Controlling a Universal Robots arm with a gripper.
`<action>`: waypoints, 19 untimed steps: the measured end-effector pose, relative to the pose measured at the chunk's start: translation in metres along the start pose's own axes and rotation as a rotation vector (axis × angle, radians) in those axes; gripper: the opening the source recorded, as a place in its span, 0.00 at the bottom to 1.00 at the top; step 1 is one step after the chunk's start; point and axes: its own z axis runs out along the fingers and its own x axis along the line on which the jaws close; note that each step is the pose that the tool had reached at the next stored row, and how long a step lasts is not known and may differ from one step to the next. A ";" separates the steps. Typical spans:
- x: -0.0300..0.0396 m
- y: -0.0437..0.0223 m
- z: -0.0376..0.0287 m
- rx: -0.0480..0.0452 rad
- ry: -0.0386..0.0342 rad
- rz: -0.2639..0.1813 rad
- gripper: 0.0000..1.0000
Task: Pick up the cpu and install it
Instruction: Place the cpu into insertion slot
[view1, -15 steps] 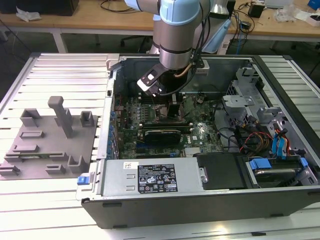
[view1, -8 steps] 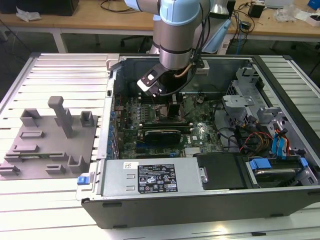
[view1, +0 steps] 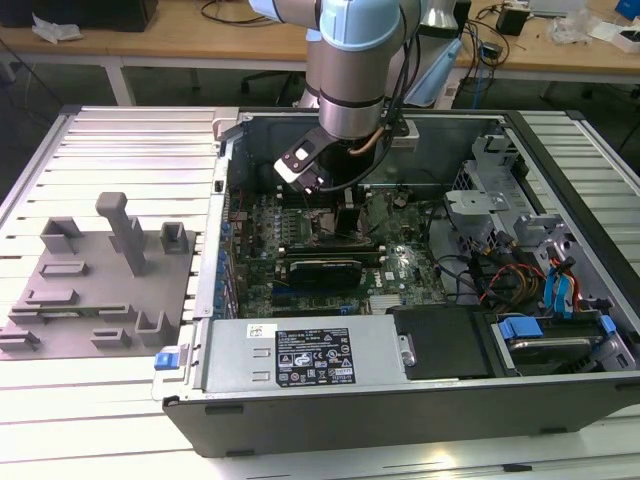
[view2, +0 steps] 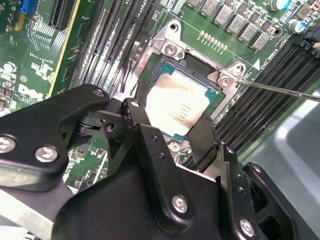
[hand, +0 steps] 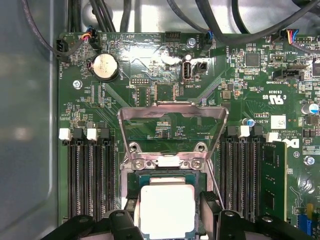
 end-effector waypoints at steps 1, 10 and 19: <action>0.0000 0.0000 -0.0001 -0.0001 0.0004 0.000 0.60; 0.0000 0.0000 -0.0002 0.0000 0.0007 0.000 0.60; 0.0002 -0.0009 -0.0013 -0.0013 0.0030 0.000 0.11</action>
